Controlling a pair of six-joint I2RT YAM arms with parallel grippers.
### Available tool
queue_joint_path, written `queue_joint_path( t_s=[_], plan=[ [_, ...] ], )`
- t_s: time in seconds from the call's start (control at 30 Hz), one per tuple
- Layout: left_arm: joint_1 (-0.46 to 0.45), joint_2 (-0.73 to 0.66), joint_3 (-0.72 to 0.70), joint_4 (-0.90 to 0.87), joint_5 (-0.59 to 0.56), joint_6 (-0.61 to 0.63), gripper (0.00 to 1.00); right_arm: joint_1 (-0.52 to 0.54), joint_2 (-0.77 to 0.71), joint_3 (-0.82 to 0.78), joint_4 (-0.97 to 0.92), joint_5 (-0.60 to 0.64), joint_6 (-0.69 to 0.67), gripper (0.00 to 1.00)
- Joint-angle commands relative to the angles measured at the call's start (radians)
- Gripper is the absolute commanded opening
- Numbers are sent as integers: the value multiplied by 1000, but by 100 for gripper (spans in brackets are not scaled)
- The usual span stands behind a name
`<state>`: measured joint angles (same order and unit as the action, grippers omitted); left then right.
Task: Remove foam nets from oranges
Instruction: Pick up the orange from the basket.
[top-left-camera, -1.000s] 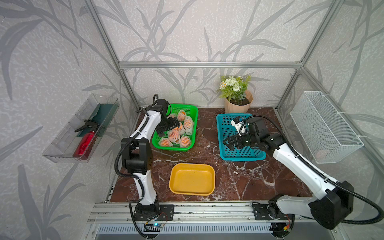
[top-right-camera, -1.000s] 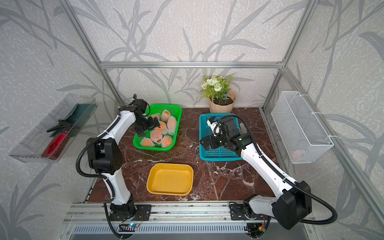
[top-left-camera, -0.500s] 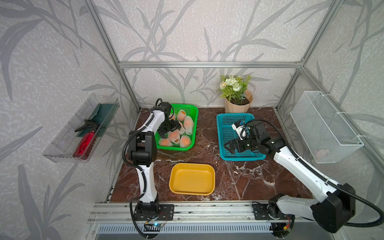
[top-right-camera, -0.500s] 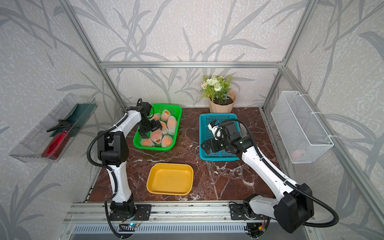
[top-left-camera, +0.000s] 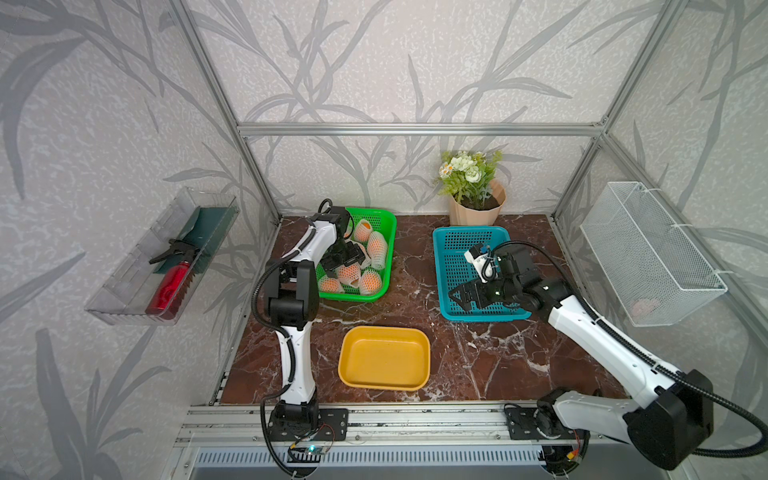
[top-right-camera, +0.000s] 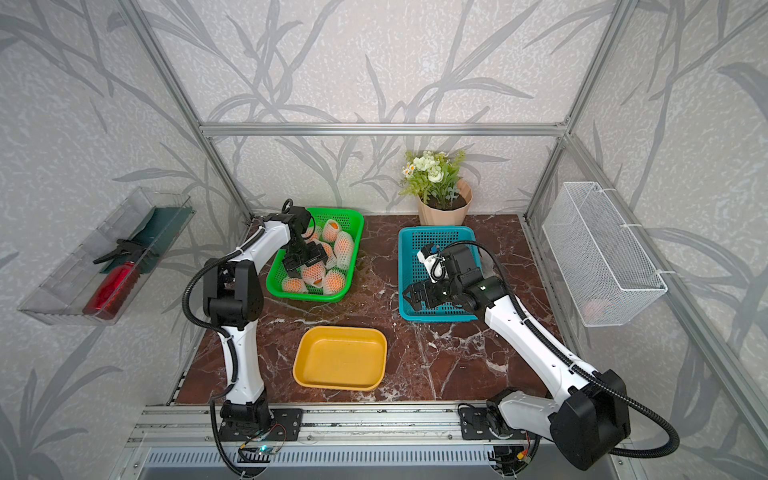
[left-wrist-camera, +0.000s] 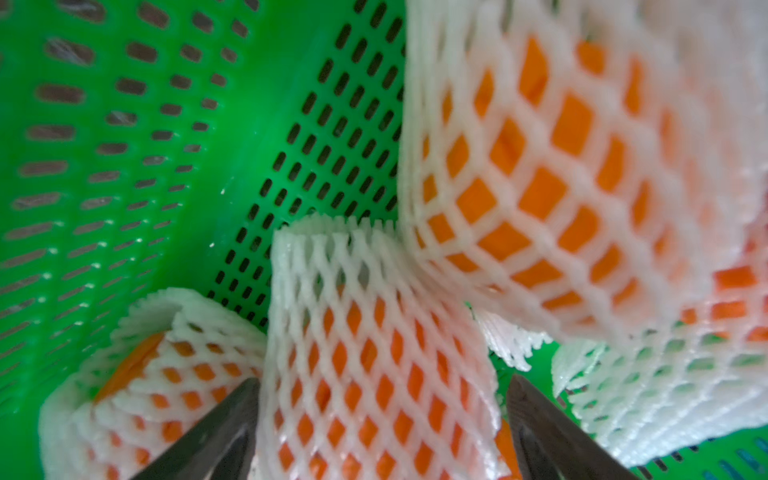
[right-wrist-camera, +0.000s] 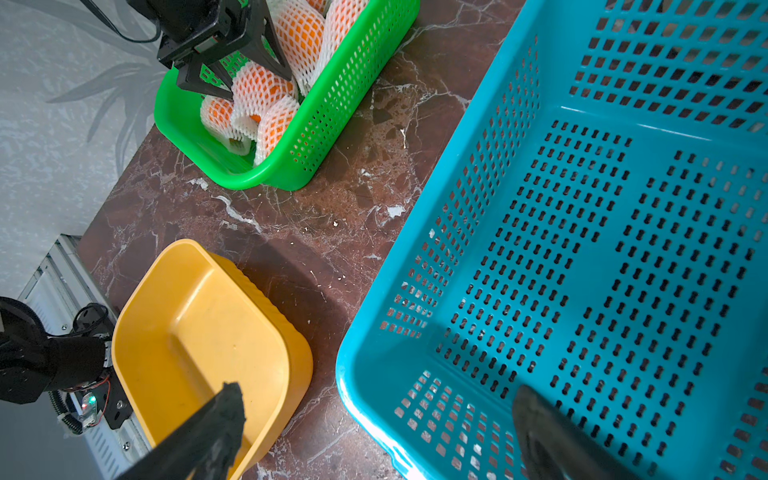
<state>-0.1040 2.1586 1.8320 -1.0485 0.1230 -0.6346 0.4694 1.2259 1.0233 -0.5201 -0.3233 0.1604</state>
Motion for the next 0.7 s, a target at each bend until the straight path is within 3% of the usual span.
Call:
queue_joint_path(
  t_s=[0.0,0.1,0.3,0.67],
  plan=[
    [-12,35,11,-92,-45,13,83,4,-19,-6,13,-11,-11,99],
    [-19,20,0,-96,-67,18,76,4,-29,-6,14,-8,-16,99],
    [-24,-8,-11,-74,-59,34,52,3,-57,-14,2,5,-34,99],
    [-59,-239,-121,67,-83,123,49,-26,-53,-16,22,-33,10,99]
  ],
)
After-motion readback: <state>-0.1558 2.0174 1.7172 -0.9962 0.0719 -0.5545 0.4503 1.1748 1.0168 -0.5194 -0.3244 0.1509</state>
